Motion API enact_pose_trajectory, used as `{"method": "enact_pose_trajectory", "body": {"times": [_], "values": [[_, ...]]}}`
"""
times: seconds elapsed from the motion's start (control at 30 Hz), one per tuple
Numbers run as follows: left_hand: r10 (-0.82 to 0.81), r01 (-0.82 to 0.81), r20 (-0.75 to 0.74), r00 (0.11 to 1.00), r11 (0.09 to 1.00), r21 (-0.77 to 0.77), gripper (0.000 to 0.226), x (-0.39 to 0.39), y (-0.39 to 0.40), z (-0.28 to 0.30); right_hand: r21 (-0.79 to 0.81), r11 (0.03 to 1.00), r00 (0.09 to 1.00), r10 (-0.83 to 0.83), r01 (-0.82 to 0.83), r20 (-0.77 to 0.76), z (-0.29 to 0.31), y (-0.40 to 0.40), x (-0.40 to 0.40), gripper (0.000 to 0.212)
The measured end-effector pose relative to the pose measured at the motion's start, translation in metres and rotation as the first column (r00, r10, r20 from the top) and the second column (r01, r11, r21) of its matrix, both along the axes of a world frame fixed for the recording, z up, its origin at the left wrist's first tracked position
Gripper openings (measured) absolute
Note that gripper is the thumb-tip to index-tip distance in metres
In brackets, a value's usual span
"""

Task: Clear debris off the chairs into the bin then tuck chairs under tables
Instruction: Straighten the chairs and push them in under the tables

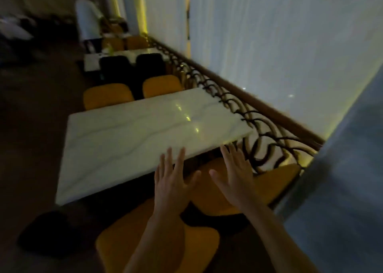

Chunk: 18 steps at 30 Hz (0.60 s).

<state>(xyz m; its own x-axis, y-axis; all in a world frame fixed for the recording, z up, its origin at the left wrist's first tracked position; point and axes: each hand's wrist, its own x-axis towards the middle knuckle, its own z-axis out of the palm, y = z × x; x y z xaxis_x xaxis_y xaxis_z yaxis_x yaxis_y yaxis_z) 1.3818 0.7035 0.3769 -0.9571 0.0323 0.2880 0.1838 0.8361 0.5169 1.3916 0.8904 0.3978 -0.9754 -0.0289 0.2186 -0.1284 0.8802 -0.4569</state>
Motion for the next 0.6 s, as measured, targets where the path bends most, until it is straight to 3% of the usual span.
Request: {"method": "enact_pose_trajectory", "body": {"times": [0.13,0.4,0.6], "values": [[0.238,-0.237,0.038,0.970,0.971,-0.019,0.083,0.035,-0.022,-0.008,-0.012,0.964,0.963,0.266,-0.266,0.033,-0.018,-0.024,-0.013,0.082],[0.527,-0.529,0.100,0.844,0.849,-0.009,0.077,0.128,-0.040,-0.034,-0.114,0.836,0.831,0.547,-0.537,0.099,-0.044,-0.062,0.018,0.089],[0.626,-0.695,0.416,0.660,0.718,0.022,0.079,0.196,-0.031,-0.106,-0.119,0.819,0.785,0.573,-0.562,0.236,-0.101,-0.064,0.054,0.095]]}}
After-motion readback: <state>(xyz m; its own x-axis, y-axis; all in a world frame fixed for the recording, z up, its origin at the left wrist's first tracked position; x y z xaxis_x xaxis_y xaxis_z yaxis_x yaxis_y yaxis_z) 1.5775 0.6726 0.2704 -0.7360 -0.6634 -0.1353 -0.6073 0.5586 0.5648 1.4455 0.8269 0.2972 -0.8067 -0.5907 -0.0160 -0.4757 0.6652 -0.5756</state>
